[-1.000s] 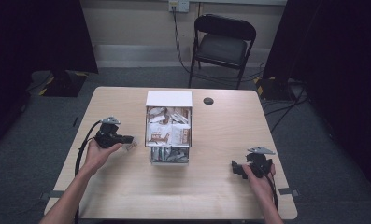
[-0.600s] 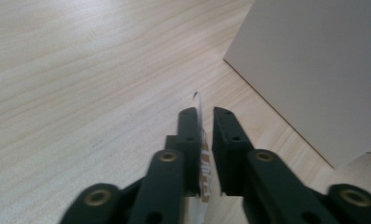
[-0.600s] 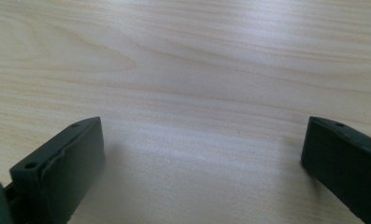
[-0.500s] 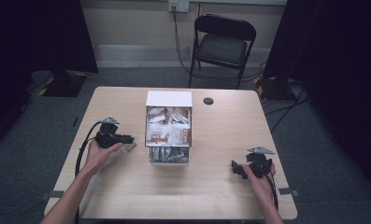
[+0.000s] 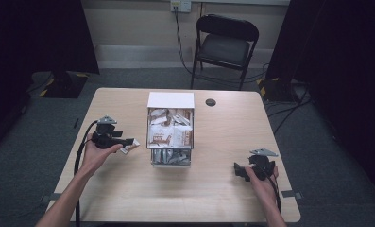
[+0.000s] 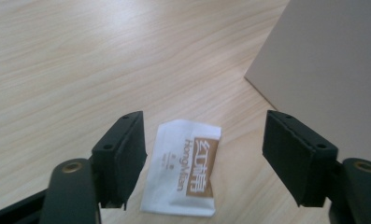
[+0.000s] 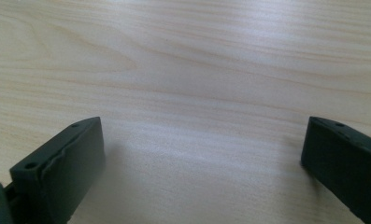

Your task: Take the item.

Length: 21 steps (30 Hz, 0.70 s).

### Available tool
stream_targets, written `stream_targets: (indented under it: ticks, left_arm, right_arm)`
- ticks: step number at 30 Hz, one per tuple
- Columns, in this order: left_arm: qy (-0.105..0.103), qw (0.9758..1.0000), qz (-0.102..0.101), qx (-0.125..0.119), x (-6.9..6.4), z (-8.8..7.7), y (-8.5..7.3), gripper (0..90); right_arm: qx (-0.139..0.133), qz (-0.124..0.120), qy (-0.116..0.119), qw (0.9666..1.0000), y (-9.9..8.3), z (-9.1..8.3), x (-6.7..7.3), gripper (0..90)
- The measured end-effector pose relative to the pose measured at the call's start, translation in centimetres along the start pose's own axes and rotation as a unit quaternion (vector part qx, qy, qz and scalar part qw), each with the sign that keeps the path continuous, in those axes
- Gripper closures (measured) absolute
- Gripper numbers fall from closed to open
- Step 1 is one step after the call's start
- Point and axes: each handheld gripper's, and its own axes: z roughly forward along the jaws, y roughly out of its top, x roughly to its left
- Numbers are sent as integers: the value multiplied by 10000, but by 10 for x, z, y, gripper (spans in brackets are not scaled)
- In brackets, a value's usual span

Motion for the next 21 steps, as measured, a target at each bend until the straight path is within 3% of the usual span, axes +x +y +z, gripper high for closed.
stream_targets:
  ticks: [8,14,21]
  left_arm:
    - [182,9997,139,79,1,-31,-5,249]
    - [307,9995,1,-49,8,-48,-22,229]
    - [427,9989,-191,8,16,-57,-35,214]
  right_arm:
    - [0,1,-1,10000,0,0,0,0]
    - [-1,0,0,10000,0,0,0,0]
    - [0,0,-1,10000,0,0,0,0]
